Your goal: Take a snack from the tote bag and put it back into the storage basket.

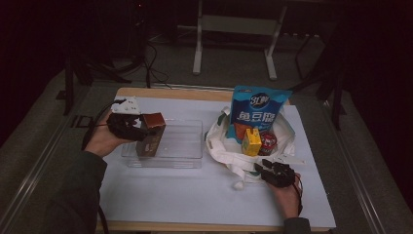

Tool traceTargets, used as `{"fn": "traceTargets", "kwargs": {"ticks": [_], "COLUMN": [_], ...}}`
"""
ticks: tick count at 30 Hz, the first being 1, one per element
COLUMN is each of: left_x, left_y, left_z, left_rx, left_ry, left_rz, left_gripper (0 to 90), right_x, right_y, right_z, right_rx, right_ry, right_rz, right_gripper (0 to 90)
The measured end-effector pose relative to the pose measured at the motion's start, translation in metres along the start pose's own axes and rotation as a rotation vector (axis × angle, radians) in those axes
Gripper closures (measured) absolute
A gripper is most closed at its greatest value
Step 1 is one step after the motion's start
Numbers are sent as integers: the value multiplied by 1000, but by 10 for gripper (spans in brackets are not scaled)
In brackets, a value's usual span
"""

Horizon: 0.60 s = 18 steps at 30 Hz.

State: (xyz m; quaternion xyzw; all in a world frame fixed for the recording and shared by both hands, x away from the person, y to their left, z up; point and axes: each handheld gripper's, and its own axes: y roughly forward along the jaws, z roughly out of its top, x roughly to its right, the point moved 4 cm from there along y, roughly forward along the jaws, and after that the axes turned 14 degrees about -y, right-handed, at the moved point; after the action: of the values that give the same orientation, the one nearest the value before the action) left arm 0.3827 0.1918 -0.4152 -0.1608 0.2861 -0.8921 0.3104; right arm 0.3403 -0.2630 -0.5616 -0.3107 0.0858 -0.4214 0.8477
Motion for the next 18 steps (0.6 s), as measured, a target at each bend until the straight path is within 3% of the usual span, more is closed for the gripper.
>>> {"fn": "traceTargets", "kwargs": {"ticks": [6, 11, 18], "left_x": [5, 12, 23], "left_y": [7, 12, 25], "left_z": [1, 5, 13], "left_rx": [-40, -73, -116], "left_ry": [26, 52, 86], "left_rz": [-28, -84, -98], "left_gripper": [424, 423, 413], "right_x": [0, 0, 0], "right_y": [0, 0, 0], "right_z": [0, 0, 0], "right_rx": [0, 0, 1], "right_ry": [-2, 0, -3], "right_rz": [-1, 0, -1], "right_gripper": [577, 577, 577]}}
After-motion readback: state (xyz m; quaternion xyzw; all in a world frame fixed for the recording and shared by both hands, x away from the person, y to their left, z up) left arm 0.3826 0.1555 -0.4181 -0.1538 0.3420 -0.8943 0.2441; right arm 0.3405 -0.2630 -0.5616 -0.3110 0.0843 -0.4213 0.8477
